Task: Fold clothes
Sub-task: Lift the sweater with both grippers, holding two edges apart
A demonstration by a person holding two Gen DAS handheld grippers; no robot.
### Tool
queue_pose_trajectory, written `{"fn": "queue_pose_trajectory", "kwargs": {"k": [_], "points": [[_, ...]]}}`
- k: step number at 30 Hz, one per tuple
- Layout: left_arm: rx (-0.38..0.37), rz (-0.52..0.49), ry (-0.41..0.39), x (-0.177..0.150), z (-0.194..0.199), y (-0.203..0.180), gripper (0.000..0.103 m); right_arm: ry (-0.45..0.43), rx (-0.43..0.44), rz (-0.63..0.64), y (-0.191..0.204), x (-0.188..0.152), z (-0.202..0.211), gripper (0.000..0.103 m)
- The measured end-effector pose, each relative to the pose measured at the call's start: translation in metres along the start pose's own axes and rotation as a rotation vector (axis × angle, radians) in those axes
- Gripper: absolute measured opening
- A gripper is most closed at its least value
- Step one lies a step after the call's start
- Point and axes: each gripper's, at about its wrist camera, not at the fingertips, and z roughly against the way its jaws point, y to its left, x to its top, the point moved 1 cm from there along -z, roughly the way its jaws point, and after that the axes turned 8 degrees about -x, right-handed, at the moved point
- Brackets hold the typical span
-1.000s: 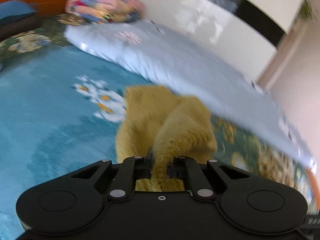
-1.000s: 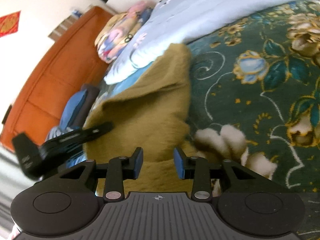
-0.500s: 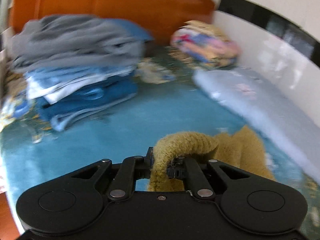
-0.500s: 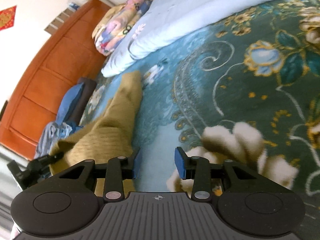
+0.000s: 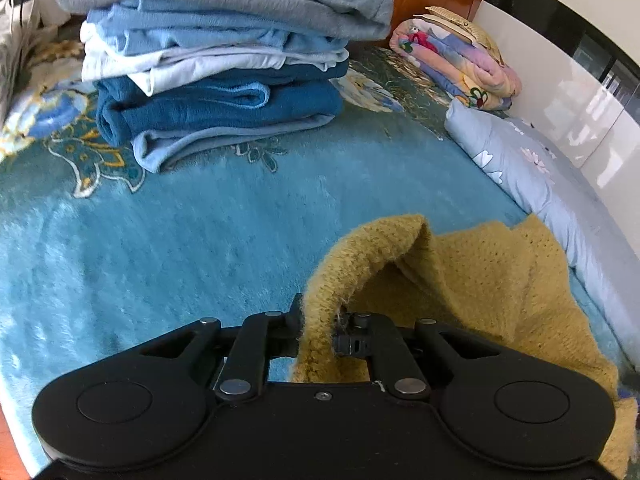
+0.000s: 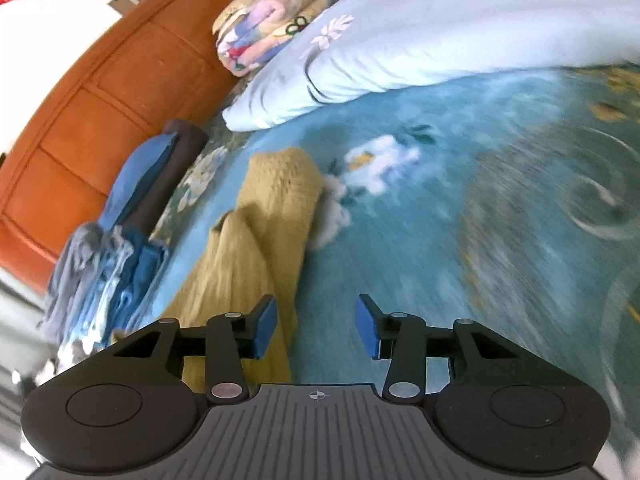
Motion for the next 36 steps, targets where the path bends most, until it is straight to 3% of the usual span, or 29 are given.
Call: {"fn": "queue_pose_trajectory", "kwargs": {"k": [6, 10, 14, 20, 23, 27, 31, 36], "points": [[-0.063, -0.009, 0.017, 0.004, -0.005, 0.010, 0.009, 0.019, -0.041, -0.028, 0.012, 0.033, -0.064, 0.044], [-0.103, -0.030, 0.027, 0.008, -0.009, 0.015, 0.009, 0.021, -0.016, -0.055, 0.015, 0.044, -0.088, 0.045], [-0.138, -0.031, 0.037, 0.012, -0.016, 0.019, 0.009, 0.014, 0.014, -0.076, 0.016, 0.050, -0.105, 0.053], [-0.183, -0.013, 0.056, 0.016, -0.028, 0.023, 0.014, 0.018, 0.074, -0.135, 0.023, 0.062, -0.129, 0.058], [-0.194, -0.027, 0.063, 0.019, -0.032, 0.019, 0.019, 0.033, 0.074, -0.135, 0.033, 0.066, -0.137, 0.053], [-0.197, -0.051, 0.073, 0.021, -0.039, 0.010, 0.020, 0.044, 0.053, -0.125, 0.047, 0.069, -0.142, 0.016], [-0.190, -0.073, 0.062, 0.021, -0.037, 0.002, 0.009, -0.008, 0.067, -0.126, 0.054, 0.068, -0.125, 0.013], [-0.239, -0.079, 0.024, 0.023, -0.016, -0.015, 0.008, -0.121, 0.113, -0.119, 0.051, 0.074, -0.077, 0.012]]}}
